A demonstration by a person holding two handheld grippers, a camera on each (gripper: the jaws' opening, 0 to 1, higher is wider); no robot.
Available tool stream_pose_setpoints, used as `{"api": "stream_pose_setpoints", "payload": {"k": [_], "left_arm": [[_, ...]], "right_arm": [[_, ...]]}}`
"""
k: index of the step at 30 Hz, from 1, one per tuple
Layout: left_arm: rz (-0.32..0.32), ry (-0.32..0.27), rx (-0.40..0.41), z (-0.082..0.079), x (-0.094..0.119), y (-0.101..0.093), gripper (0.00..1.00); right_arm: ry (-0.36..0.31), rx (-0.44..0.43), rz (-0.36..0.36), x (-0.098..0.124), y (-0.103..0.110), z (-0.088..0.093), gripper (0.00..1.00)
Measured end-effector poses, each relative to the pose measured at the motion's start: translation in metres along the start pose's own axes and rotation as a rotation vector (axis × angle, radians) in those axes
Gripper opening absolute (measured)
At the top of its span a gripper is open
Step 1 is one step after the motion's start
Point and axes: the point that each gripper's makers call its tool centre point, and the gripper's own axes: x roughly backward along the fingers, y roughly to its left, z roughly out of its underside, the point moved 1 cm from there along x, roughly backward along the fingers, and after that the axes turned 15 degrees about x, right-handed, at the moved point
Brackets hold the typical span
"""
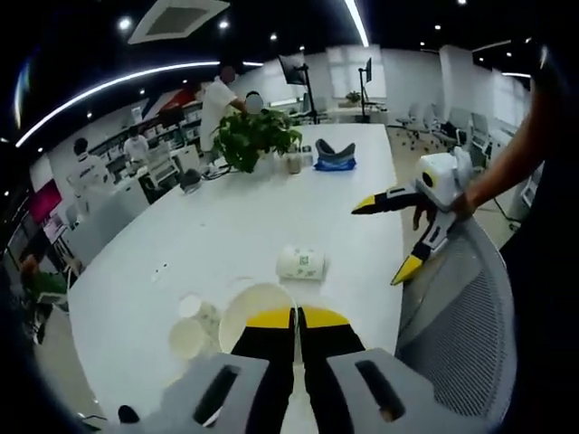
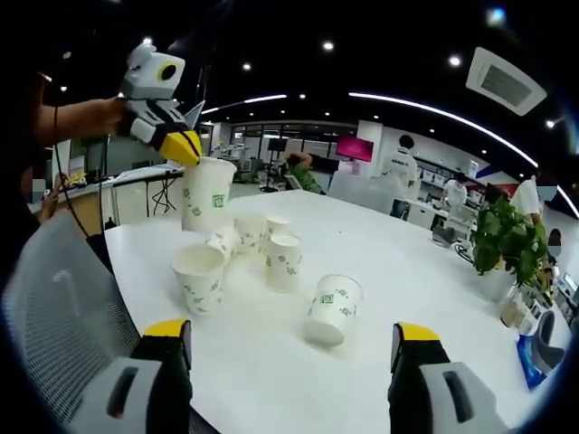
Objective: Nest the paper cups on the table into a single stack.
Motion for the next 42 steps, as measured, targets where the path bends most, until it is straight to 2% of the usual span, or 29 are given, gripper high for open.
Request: {"api": "stream_pose_setpoints", "payload": {"k": [8,15,21,27,34,42], "left_arm": [[0.014,0.033,-0.02,0.017,-0.014,-0.012,0.0],[0.002,0.053,-0.029,0.029,-0.027,-0.011,0.0],[-0.017,0.091,-0.069,0.046,-0.039,-0.007,0.0],[-0.001,0.126,-0.058,0.062,-0.05,-0.009,0.0],[0.012,0.139,-0.022,0.075,-0.061,-0.01,0.0],[0.053,0.116,0.063,0.078,-0.066,-0.02,0.0]], "right_arm": [[0.003,0.003,0.004,0.0,0.0,0.0,0.93],[0.002,-0.002,0.006,0.0,-0.001,0.0,0.93],[0.001,-0.003,0.012,0.0,-0.002,0.0,0.92],[-0.001,-0.004,0.019,0.001,-0.003,-0.001,0.92],[-0.001,-0.004,0.022,0.001,-0.004,0.0,0.92],[0.001,-0.004,0.018,0.001,-0.003,0.0,0.92]]}}
